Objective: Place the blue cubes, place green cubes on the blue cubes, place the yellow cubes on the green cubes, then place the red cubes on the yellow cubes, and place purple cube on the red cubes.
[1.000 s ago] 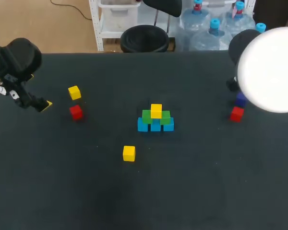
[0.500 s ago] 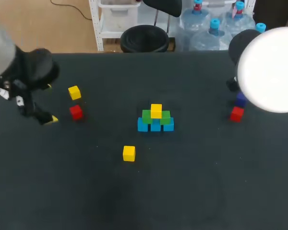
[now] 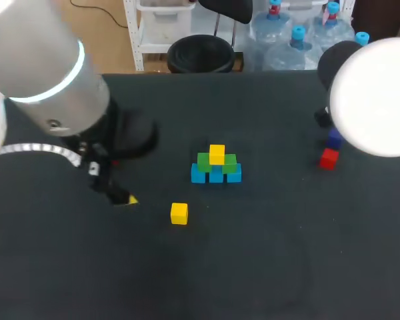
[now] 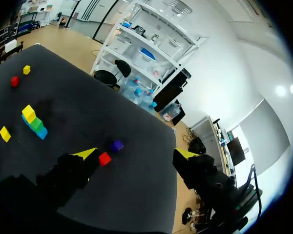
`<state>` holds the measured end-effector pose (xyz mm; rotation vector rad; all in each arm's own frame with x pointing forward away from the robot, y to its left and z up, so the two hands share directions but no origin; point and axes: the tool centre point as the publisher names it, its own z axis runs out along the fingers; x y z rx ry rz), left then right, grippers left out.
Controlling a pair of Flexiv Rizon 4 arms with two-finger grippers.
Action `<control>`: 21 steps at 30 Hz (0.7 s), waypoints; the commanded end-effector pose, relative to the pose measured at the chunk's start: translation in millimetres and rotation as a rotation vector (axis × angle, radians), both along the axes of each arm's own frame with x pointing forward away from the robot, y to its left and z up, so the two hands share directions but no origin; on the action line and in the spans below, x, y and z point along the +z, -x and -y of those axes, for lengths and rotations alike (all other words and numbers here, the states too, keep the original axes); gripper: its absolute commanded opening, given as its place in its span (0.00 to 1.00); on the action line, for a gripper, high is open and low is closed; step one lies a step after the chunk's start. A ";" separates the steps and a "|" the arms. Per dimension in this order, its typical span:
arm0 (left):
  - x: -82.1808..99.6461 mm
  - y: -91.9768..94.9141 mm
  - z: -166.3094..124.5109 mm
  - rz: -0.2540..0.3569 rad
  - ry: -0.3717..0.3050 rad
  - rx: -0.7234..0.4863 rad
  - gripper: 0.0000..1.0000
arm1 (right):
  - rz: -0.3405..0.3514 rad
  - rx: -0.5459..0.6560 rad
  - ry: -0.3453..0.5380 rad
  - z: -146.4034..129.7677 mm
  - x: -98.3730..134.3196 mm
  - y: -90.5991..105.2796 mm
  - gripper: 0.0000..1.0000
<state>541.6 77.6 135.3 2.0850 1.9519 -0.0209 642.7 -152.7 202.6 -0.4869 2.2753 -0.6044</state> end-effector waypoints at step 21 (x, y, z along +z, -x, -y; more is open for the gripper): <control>-90.8 5.7 52.8 -0.131 -0.003 0.103 1.00 | 0.003 0.002 -0.002 1.4 -0.4 0.5 1.00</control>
